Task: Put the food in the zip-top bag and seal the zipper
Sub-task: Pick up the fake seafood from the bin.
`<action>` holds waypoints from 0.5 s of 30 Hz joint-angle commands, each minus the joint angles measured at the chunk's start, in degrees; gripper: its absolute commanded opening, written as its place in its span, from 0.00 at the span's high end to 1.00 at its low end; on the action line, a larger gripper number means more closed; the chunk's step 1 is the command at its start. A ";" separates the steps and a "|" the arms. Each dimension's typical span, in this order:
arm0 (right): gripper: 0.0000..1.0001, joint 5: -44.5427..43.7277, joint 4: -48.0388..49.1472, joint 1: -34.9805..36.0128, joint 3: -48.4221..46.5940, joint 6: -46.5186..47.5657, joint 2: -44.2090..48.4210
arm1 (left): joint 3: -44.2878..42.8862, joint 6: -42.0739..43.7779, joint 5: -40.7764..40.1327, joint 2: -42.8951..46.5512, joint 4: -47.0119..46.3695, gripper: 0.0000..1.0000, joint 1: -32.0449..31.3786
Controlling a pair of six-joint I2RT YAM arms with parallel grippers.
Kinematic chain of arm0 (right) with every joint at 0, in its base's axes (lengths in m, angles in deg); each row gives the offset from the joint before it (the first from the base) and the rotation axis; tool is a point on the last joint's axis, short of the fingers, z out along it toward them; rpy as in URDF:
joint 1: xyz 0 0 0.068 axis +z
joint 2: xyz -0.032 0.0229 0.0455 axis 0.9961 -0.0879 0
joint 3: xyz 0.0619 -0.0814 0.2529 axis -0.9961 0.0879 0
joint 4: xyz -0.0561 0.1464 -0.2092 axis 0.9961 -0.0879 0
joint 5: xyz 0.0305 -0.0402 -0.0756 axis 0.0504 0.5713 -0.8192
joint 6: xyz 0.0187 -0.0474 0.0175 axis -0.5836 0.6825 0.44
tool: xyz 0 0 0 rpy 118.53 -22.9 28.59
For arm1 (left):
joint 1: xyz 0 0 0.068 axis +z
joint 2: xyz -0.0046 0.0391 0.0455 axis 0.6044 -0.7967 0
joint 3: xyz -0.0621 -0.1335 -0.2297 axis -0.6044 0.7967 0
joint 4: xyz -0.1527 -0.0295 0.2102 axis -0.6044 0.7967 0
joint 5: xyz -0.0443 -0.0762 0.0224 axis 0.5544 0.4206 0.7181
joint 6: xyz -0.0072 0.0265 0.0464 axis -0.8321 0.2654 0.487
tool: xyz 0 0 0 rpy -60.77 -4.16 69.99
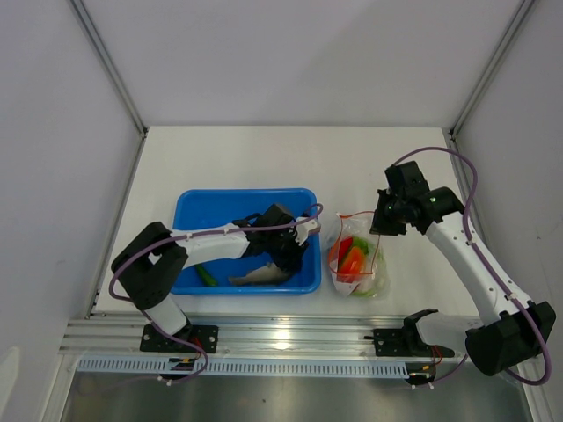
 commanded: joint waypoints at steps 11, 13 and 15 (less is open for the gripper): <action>1.00 1.00 0.25 -0.67 -0.93 0.76 2.00 | 2.20 0.08 -10.15 12.37 1.89 0.99 -0.31; 1.00 1.09 0.25 -0.58 -0.84 0.68 2.26 | 0.10 0.08 -11.21 14.31 3.64 0.99 -0.13; 1.00 1.44 0.16 -0.58 -1.27 0.59 2.52 | -3.07 0.35 -12.27 16.77 5.49 0.99 -0.04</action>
